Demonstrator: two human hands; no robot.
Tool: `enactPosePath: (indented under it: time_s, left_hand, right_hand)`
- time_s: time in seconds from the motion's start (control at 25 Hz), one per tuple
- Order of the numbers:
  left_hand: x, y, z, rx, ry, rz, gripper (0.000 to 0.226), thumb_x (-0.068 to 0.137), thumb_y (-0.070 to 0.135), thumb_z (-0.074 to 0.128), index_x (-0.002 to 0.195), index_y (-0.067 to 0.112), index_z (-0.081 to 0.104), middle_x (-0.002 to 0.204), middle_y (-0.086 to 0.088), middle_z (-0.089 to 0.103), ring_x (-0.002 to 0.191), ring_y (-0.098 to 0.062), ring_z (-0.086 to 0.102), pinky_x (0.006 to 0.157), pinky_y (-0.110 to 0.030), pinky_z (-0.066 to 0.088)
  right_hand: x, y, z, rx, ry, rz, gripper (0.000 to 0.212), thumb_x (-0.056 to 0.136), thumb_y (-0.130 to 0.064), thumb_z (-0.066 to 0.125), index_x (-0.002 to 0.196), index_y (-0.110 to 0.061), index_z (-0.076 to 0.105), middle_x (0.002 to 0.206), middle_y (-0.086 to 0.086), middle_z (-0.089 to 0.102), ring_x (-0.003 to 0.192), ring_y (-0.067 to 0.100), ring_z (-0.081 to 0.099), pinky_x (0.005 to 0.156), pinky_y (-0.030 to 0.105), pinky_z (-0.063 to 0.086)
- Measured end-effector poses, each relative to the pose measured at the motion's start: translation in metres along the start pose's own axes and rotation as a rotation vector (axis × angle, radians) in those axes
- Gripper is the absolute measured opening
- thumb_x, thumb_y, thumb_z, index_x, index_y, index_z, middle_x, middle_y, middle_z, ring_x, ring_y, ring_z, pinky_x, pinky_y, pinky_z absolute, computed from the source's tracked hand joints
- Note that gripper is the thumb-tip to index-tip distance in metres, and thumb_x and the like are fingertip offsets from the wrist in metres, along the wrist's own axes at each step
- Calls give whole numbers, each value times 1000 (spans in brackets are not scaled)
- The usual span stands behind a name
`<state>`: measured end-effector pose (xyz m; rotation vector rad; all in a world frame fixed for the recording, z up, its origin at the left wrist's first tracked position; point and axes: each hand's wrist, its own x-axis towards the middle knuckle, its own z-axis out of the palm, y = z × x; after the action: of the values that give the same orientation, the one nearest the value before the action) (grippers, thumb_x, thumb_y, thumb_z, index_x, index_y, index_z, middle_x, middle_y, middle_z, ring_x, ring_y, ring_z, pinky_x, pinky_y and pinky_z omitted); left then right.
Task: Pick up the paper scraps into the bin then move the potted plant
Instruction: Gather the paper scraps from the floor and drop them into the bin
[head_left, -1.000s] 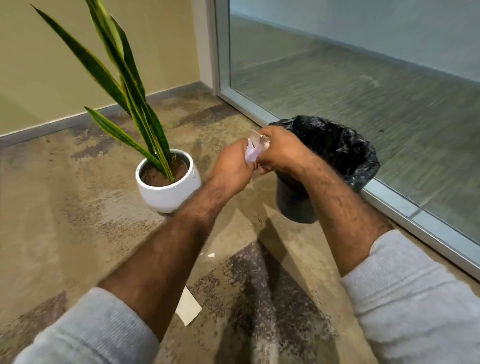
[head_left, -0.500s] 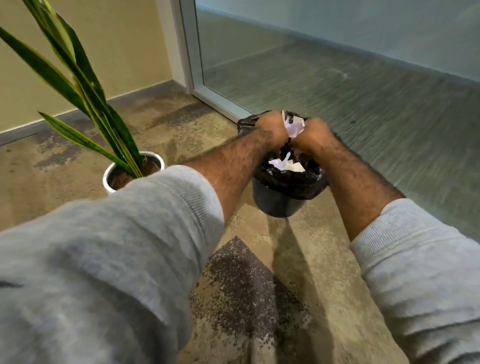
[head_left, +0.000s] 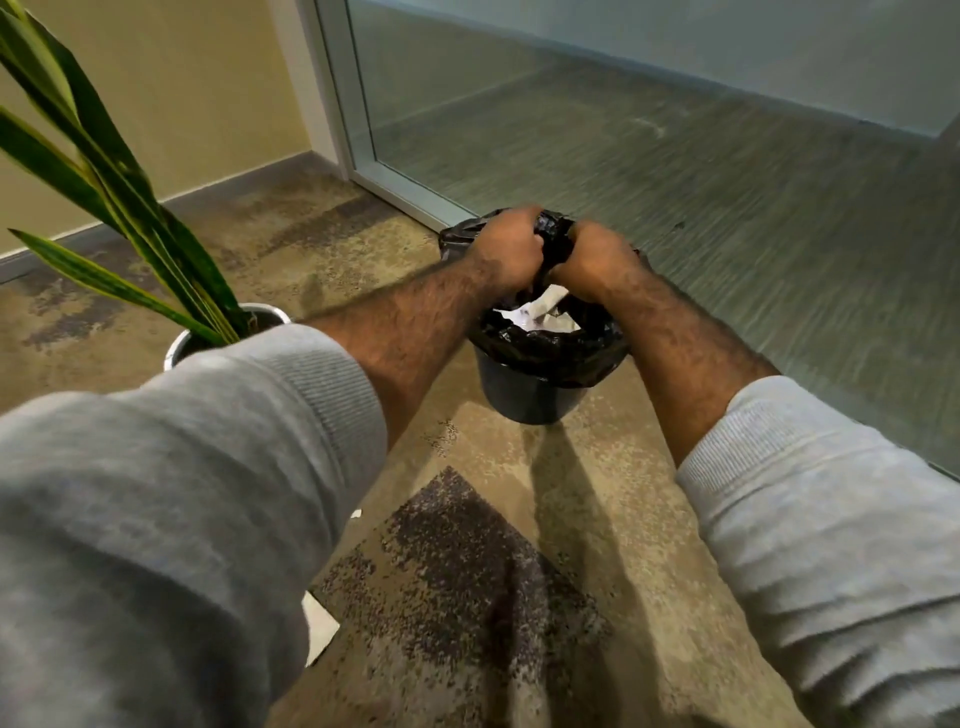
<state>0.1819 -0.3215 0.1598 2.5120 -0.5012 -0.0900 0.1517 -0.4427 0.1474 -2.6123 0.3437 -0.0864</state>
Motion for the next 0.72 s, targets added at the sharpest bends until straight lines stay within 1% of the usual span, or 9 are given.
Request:
enactPosePath:
  time_s: [0.04,0.12,0.16,0.24,0.36,0.44,0.52,0.6,0.72]
  left_hand:
    - [-3,-2,-3,15,27,42,45,104,14,43,149,7,45,152,-14,49,141,-28,45,111,-31,35]
    - [-14,-15,-12,14,85,104,51,108,23,39,157,11,34,162,-10,37,151,-23,31,123,-34,23]
    - [-21,-26,-17,3,119,119,51,109,28,37,158,14,32,164,-7,33,153,-22,27,125,-38,20]
    - [-42,-57,-25,-27,196,123,52,109,34,33,158,18,32,166,-5,30,155,-21,22,127,-42,16]
    - [-90,-123,-26,-94,319,24,56,108,46,28,159,23,29,167,-3,25,157,-20,16,126,-40,10]
    - [-128,-173,-13,-124,364,-124,57,108,48,27,159,22,30,167,-2,28,156,-19,19,126,-39,12]
    - [-173,-222,11,-130,351,-276,53,109,39,33,155,14,39,161,-9,39,151,-26,31,124,-39,21]
    - [-222,-262,39,-106,264,-398,43,106,25,42,144,8,53,148,-16,53,139,-33,47,116,-38,33]
    - [-288,-303,71,-44,123,-585,40,101,19,54,139,8,58,144,-15,58,133,-32,54,112,-38,38]
  right_hand:
    - [0,-3,1,-44,12,-31,40,87,-22,67,124,-10,63,121,17,68,111,34,65,80,34,49]
    - [-3,-19,6,-95,4,-102,43,88,-23,63,129,-9,59,128,19,64,118,35,62,92,38,51]
    - [-4,-30,8,-108,-11,-155,43,89,-24,60,129,-10,59,129,20,63,120,36,61,96,40,52]
    - [-12,-57,16,-128,-14,-282,38,91,-25,59,125,-11,62,124,19,65,117,35,63,94,38,52]
    - [-35,-96,43,-98,8,-456,35,92,-28,61,123,-14,65,122,15,66,113,34,64,92,38,53]
    - [-52,-114,76,-87,-53,-554,38,91,-27,63,128,-17,64,129,13,63,118,30,62,96,37,49]
    - [-68,-122,121,-113,-174,-610,36,92,-24,62,127,-17,66,127,11,65,116,28,62,94,34,49]
    - [-84,-119,169,-151,-307,-591,31,91,-19,59,121,-17,68,121,10,68,112,28,64,90,34,50]
    - [-107,-98,231,-170,-502,-471,24,87,-13,60,107,-21,70,111,7,70,102,27,66,84,31,51]
